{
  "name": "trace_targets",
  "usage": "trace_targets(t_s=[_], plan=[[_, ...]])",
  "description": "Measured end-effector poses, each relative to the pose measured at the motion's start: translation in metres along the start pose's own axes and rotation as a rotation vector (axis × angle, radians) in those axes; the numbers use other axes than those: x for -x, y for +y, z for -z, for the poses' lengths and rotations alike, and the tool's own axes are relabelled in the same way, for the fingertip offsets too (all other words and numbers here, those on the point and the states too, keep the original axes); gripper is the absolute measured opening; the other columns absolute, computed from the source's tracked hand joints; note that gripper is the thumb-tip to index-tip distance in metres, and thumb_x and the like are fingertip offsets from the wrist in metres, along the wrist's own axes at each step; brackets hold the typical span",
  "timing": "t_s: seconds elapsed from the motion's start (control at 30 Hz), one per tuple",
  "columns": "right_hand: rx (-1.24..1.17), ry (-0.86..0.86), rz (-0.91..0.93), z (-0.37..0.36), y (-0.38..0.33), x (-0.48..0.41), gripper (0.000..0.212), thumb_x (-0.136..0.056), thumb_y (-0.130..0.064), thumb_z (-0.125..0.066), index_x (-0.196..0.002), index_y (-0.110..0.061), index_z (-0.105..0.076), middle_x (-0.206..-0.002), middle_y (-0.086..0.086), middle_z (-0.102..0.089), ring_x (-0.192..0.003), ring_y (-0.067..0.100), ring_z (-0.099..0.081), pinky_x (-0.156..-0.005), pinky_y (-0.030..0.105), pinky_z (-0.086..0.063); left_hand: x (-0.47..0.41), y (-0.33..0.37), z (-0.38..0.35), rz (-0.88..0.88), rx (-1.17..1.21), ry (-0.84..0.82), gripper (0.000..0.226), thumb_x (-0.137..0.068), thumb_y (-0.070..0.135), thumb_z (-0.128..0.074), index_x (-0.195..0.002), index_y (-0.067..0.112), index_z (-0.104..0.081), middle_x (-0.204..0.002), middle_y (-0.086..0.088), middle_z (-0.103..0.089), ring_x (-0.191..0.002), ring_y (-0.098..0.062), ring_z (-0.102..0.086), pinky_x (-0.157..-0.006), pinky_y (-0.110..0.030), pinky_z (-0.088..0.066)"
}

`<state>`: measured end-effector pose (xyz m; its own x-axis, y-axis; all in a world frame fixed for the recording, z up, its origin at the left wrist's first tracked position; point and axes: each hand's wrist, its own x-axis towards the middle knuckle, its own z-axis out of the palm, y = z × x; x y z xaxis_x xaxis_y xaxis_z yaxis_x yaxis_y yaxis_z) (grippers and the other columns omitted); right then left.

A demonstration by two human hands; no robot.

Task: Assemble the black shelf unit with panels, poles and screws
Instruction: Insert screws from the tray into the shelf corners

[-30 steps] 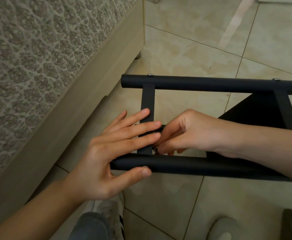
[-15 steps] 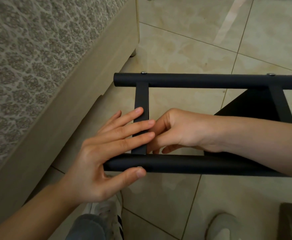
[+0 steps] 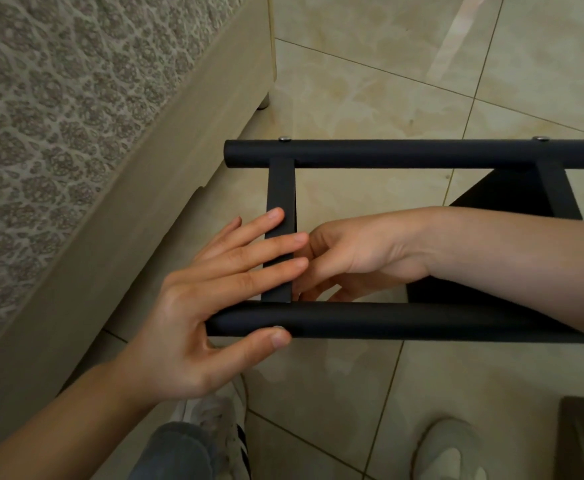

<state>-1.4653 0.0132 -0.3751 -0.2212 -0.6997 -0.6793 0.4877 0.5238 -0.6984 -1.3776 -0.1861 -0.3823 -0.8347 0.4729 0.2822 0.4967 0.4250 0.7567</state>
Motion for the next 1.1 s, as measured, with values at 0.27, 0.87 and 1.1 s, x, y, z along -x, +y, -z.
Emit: trace_targets(t_s=[0.27,0.87,1.1], plan=[[-0.054,-0.065,-0.029,0.003,0.002,-0.004,0.024,-0.091,-0.014,-0.060,-0.113,-0.006,-0.065,-0.120,0.017,-0.064,-0.107,0.024,-0.059,-0.097,0.038,-0.048,0.000,0.001,0.000,0.008,0.003,-0.003,0.049,-0.096,0.042,-0.058,-0.129,0.007,-0.058,-0.144,-0.008,-0.054,-0.146,-0.029,-0.037,-0.119,-0.057,-0.027],[-0.050,-0.106,-0.019,0.010,0.005,-0.006,0.014,-0.091,-0.018,-0.062,-0.100,-0.012,-0.071,-0.099,0.005,-0.070,-0.093,0.016,-0.064,-0.083,0.031,-0.052,0.001,0.001,-0.001,0.007,0.004,0.005,0.049,-0.096,0.043,-0.058,-0.128,0.006,-0.059,-0.143,-0.009,-0.055,-0.146,-0.030,-0.038,-0.118,-0.057,-0.029],[-0.010,-0.086,-0.036,0.010,-0.003,-0.009,0.009,-0.093,-0.014,-0.059,-0.094,-0.012,-0.068,-0.088,0.002,-0.068,-0.087,0.017,-0.061,-0.084,0.031,-0.049,0.002,0.001,-0.001,0.007,-0.006,0.004,0.049,-0.096,0.043,-0.059,-0.129,0.007,-0.059,-0.144,-0.008,-0.055,-0.146,-0.030,-0.038,-0.118,-0.057,-0.029]])
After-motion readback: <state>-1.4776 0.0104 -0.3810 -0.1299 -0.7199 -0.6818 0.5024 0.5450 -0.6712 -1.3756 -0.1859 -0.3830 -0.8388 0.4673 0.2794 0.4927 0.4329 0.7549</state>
